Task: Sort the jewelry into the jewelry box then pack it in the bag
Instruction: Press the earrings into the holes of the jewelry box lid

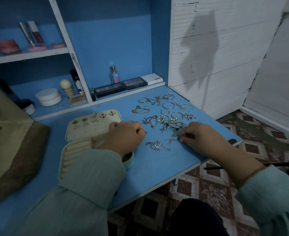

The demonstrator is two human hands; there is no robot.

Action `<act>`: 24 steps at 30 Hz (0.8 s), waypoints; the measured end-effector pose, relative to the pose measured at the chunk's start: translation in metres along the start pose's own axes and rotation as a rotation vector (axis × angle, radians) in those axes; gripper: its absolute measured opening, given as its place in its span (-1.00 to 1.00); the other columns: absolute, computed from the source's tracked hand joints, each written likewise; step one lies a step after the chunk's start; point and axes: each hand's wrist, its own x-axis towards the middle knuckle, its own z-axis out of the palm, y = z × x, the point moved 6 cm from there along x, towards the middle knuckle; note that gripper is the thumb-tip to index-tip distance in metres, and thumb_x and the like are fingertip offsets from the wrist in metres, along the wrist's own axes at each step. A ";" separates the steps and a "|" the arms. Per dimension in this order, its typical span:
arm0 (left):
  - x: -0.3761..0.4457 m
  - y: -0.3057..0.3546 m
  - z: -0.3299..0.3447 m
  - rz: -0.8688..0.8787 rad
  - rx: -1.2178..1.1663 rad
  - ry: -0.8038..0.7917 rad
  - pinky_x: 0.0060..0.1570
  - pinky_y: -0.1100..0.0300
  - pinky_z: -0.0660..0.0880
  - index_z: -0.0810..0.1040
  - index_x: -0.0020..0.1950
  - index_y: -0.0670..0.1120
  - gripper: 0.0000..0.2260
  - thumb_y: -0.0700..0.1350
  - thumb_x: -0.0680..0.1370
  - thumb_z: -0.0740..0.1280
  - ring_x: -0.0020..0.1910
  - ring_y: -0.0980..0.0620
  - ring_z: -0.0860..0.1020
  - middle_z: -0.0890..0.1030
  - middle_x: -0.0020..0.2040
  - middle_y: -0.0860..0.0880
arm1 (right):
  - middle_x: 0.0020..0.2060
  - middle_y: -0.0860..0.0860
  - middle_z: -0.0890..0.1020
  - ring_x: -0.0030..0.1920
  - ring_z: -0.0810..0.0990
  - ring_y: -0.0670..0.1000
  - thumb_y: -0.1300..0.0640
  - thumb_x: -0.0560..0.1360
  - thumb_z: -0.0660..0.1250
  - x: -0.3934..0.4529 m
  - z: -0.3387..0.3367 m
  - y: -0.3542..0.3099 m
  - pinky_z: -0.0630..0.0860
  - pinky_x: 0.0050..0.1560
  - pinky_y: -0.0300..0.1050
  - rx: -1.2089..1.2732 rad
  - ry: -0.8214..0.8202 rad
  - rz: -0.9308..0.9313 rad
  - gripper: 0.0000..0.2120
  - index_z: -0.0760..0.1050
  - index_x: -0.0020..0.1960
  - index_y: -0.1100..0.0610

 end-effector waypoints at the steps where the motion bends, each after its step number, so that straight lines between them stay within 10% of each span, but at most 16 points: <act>1: 0.000 0.000 0.000 0.002 -0.001 -0.002 0.27 -0.01 0.13 0.47 -0.02 0.05 -0.78 -0.04 0.59 0.03 0.05 0.04 0.41 0.49 -0.04 0.10 | -0.12 -0.04 0.47 -0.13 0.42 -0.09 0.14 0.49 0.34 0.001 0.001 0.000 0.31 -0.08 -0.30 -0.004 -0.002 0.005 -0.84 0.62 0.05 0.08; 24: -0.011 -0.002 -0.026 -0.091 -0.239 0.156 0.41 0.03 0.08 0.54 -0.08 0.03 -0.86 -0.02 0.55 0.20 -0.10 0.15 0.45 0.56 -0.19 0.17 | -0.18 -0.09 0.43 -0.15 0.41 -0.08 0.20 0.56 0.21 0.007 0.001 -0.024 0.29 -0.26 -0.38 0.123 0.081 -0.038 -0.93 0.46 -0.07 0.11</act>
